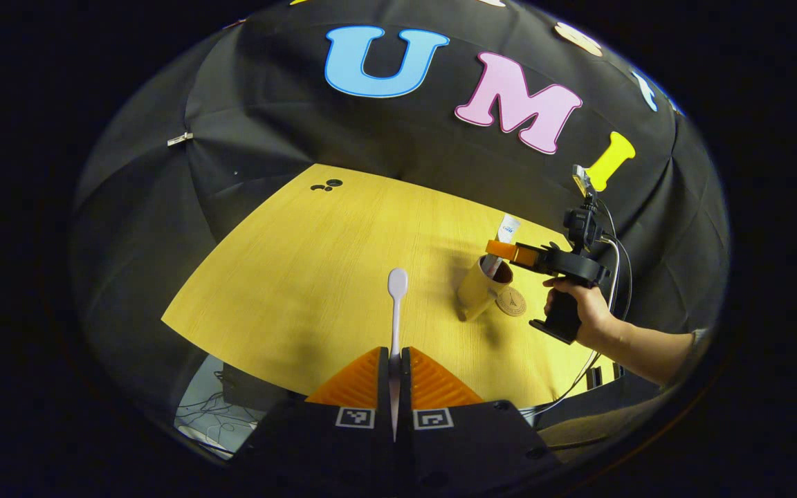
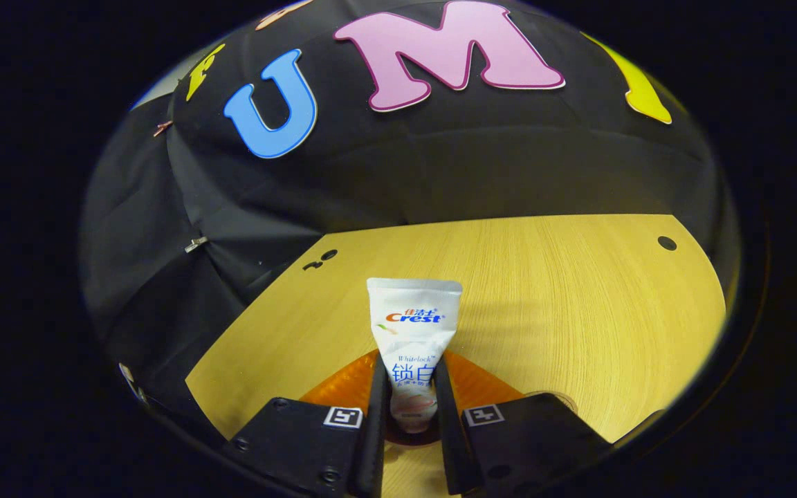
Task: Put the toothbrush and toothpaste on the desktop into the cup, then pick up the cup and place it on the coaster on the desktop.
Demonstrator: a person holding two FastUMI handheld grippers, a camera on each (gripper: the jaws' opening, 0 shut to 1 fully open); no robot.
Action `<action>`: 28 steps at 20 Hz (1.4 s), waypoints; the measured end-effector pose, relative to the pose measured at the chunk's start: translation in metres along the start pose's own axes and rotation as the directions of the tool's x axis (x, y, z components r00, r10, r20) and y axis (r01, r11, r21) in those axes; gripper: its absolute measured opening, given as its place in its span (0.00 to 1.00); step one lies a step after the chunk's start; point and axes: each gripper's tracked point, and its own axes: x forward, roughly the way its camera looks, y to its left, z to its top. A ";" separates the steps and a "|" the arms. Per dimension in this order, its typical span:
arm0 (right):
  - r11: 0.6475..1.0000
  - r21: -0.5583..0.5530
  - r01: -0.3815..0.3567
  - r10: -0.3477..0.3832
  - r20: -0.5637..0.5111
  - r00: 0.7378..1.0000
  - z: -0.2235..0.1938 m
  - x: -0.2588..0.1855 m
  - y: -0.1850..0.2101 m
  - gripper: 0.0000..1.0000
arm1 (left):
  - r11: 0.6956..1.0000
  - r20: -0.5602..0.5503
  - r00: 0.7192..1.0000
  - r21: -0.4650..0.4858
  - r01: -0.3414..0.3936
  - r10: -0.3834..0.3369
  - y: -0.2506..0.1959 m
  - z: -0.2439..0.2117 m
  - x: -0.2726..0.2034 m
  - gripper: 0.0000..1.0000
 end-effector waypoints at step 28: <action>0.963 0.132 0.235 -0.184 -0.312 0.932 -0.134 -0.167 -0.050 0.46 | 0.940 0.251 0.906 0.105 0.324 -0.340 -0.131 0.159 0.093 0.06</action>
